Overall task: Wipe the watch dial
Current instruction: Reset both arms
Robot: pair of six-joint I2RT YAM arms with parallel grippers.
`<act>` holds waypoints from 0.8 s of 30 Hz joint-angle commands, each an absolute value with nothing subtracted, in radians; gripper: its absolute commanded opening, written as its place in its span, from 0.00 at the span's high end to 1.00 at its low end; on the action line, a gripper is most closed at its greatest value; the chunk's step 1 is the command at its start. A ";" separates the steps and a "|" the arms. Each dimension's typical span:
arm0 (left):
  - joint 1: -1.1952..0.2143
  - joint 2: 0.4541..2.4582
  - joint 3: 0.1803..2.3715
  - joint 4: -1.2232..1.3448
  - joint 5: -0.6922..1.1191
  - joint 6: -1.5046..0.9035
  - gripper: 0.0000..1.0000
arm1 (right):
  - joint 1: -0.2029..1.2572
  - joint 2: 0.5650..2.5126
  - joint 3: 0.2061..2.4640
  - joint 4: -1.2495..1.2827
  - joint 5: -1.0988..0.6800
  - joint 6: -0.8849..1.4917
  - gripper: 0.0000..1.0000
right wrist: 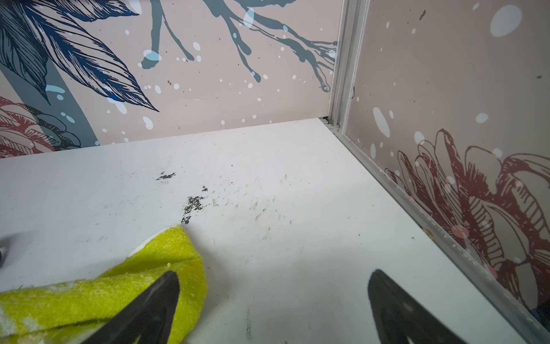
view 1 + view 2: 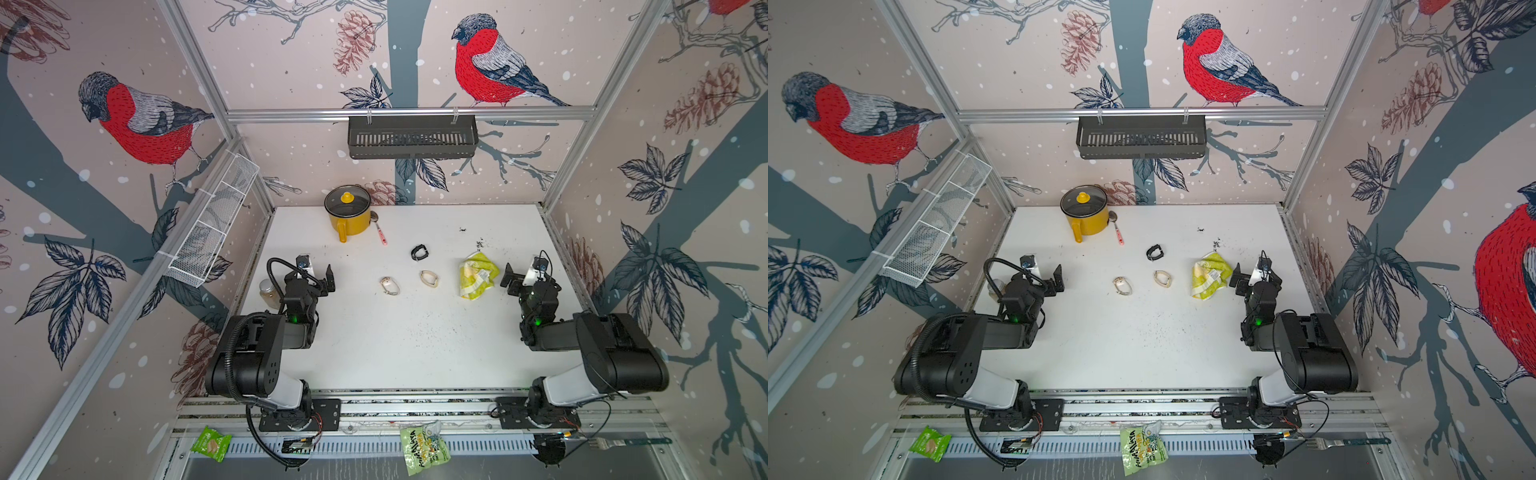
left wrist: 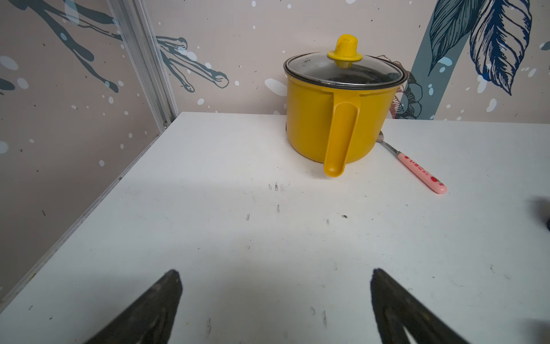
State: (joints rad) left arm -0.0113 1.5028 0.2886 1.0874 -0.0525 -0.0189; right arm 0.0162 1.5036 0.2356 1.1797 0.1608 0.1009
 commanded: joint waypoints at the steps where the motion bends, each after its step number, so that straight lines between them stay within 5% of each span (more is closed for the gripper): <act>1: -0.008 1.496 0.289 1.093 -0.041 -0.020 0.01 | 0.018 1.500 0.235 1.197 0.172 0.087 0.00; 24: -0.009 1.489 0.291 1.083 -0.038 -0.023 0.02 | 0.019 1.500 0.235 1.196 0.174 0.087 0.00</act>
State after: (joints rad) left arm -0.0113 1.4940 0.2886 1.0794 -0.0521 -0.0227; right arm 0.0185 1.5036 0.2356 1.1797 0.1635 0.0986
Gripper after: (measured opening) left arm 0.986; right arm 0.995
